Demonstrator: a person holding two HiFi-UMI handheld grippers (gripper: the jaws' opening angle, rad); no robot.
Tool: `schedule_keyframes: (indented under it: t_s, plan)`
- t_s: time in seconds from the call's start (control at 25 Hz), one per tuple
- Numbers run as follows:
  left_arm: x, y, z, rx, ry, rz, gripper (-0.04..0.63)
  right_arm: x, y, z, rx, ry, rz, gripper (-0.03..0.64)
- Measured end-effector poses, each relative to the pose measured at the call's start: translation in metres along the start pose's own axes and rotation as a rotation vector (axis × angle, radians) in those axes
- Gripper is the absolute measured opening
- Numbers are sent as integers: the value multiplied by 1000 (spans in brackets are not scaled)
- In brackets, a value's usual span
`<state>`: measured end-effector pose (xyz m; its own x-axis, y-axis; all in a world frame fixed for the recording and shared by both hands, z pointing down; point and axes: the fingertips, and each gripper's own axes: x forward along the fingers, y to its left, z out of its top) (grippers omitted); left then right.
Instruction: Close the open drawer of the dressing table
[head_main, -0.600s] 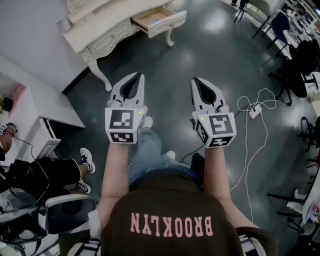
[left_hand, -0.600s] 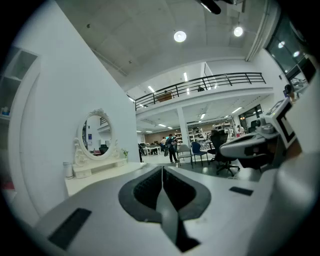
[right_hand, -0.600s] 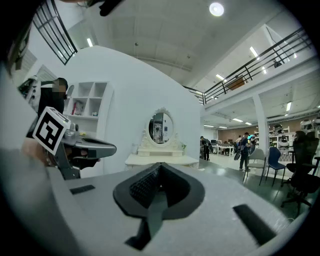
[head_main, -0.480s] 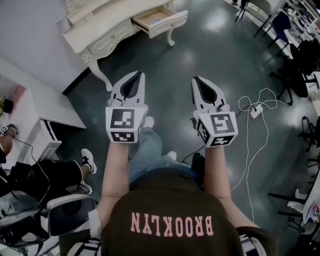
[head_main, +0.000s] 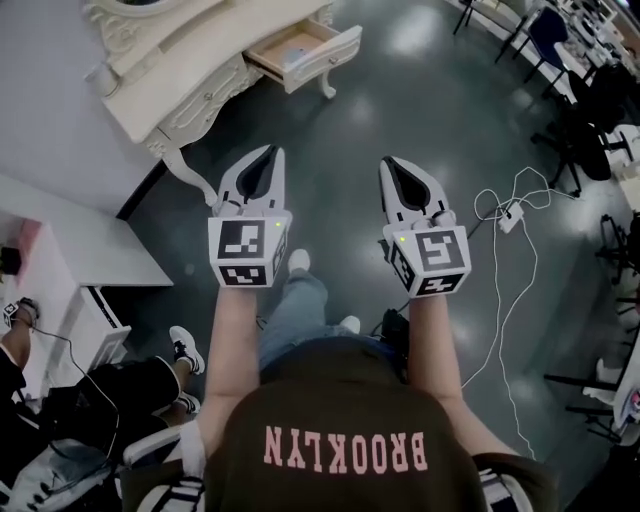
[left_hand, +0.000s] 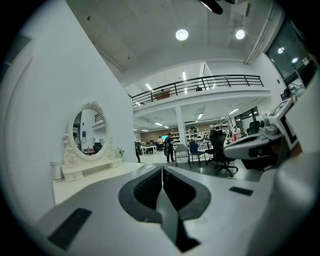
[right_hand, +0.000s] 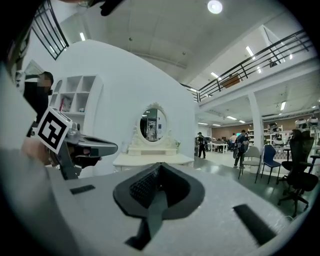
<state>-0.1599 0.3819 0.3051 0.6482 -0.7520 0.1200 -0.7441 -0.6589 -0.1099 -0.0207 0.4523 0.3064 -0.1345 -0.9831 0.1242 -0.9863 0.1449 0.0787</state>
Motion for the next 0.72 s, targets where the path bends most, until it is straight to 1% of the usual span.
schedule_keyframes:
  t_s: [0.12,0.24,0.32,0.44,0.72]
  plan:
    - [23,16,-5,-7,13,-10,9,26,-2,4,-10,-4,12,-6]
    - [46,37,-9,-16,17,-15,9,56,0,8,5,-19,41,-6]
    - [62,52,-10,-25,17,-17,9,78,0,8,-5,-4,47,-6]
    - [86,71,-12,-37,21,-31,9,108,-3,7,-26,25,43,-6]
    - [138,109,-17,-42,36,-85,9,171,-14,9,-10,59,8,-6]
